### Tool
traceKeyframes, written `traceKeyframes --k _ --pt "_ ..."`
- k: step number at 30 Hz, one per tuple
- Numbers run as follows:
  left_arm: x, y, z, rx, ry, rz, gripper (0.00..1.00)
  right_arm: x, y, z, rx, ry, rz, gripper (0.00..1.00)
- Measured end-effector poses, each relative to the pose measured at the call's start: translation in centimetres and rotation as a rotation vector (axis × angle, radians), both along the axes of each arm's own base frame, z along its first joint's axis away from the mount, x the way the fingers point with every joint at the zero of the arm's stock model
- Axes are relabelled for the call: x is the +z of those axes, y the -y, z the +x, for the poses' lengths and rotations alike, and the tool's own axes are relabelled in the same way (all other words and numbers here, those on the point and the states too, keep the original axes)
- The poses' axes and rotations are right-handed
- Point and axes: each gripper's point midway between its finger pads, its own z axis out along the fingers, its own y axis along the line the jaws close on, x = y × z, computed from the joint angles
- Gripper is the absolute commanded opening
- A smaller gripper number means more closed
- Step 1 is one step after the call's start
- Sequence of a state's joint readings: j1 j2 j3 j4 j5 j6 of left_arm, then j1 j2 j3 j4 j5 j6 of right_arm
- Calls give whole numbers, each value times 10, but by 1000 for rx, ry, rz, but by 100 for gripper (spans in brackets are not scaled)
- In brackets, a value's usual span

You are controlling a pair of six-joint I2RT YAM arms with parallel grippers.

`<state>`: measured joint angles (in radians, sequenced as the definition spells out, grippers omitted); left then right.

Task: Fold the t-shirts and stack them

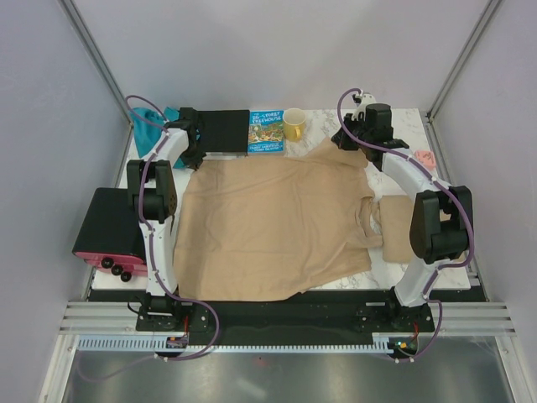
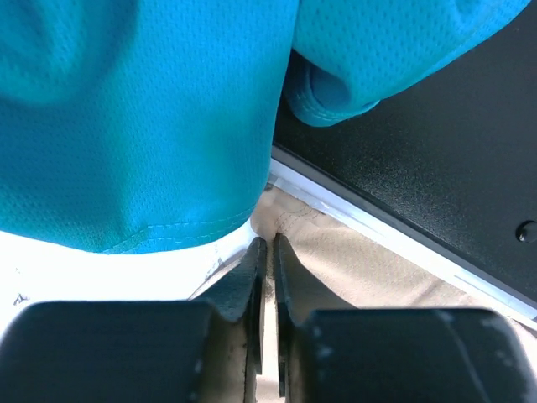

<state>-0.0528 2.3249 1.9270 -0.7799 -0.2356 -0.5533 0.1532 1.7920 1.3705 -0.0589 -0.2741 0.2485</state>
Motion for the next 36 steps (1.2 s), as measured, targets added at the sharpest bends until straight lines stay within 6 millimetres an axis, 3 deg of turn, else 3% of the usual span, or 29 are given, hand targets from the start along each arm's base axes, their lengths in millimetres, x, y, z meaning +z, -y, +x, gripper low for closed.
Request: traceKeyframes --k 4,5,6,9,13,16,21,26,36 --pt "0 0 0 -1 3 0 10 -1 0 -1 1 -4 3 0" --pt "0 1 -1 -1 4 0 13 -1 0 -1 3 -4 5 0" --pt "1 1 -1 -1 4 0 23 -1 -1 -1 4 -4 5 0" --pt "1 1 -5 -7 -3 1 27 -1 -1 -1 6 -5 9 0" --pt "2 3 -19 -13 -25 3 27 -1 -1 -1 4 -7 12 0" --pt "0 7 -34 -23 -55 8 36 -1 -1 -1 4 -7 13 0" --pt "5 14 -47 -43 -72 34 41 -1 -3 -2 11 -10 20 0" --pt "19 15 -43 -46 -39 43 41 0 -3 -2 12 -10 21 0" --pt "52 14 -16 -43 57 50 41 0 -2 -2 10 -10 21 0"
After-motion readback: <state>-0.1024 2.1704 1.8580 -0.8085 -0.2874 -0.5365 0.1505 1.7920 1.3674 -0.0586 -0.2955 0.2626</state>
